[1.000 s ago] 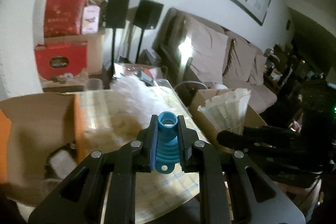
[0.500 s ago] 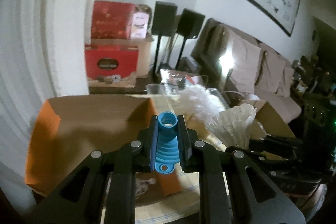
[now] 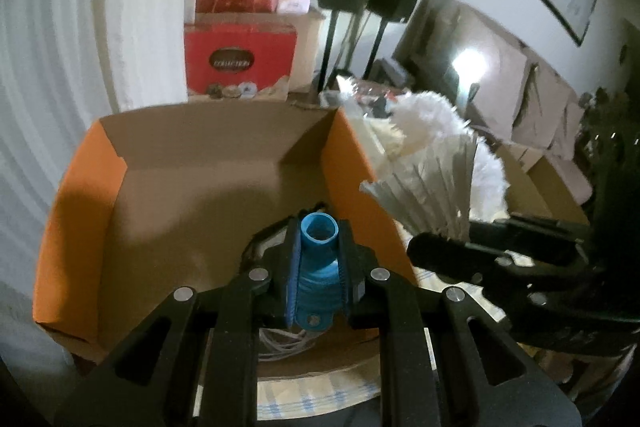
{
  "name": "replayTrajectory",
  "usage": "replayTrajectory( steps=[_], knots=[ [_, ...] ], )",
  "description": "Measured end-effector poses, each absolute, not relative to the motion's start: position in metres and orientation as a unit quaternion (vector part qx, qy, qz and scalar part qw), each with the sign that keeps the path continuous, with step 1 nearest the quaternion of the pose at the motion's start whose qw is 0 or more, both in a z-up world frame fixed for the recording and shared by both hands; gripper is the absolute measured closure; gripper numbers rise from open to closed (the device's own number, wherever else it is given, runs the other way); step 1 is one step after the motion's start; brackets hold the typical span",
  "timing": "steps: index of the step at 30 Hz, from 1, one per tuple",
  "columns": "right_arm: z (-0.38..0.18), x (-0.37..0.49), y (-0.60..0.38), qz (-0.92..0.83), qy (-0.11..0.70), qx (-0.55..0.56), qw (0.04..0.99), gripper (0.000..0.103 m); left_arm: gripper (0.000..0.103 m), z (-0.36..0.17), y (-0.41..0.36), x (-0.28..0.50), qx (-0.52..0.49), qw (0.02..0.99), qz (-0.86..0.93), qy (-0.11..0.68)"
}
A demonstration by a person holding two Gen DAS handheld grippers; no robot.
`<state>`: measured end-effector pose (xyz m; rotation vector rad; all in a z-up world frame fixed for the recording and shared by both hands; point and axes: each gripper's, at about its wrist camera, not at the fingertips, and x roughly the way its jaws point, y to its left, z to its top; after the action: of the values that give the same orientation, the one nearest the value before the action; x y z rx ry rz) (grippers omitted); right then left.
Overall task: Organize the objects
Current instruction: 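Carry the shuttlecock with the right gripper over the orange box while the left carries the funnel there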
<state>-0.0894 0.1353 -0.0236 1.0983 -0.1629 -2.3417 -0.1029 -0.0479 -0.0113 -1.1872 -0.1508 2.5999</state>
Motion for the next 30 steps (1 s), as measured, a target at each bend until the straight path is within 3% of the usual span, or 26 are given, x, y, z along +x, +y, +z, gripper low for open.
replayTrajectory(
  steps=[16, 30],
  knots=[
    [-0.040, -0.101, 0.106, -0.869, 0.005, 0.420, 0.261, 0.070, 0.088, -0.003, -0.079, -0.166, -0.417, 0.097, 0.902, -0.048],
    [-0.031, -0.178, 0.112, -0.877, -0.025, 0.412, 0.244, 0.070, 0.088, -0.027, -0.056, -0.229, -0.456, 0.072, 0.886, -0.040]
  ],
)
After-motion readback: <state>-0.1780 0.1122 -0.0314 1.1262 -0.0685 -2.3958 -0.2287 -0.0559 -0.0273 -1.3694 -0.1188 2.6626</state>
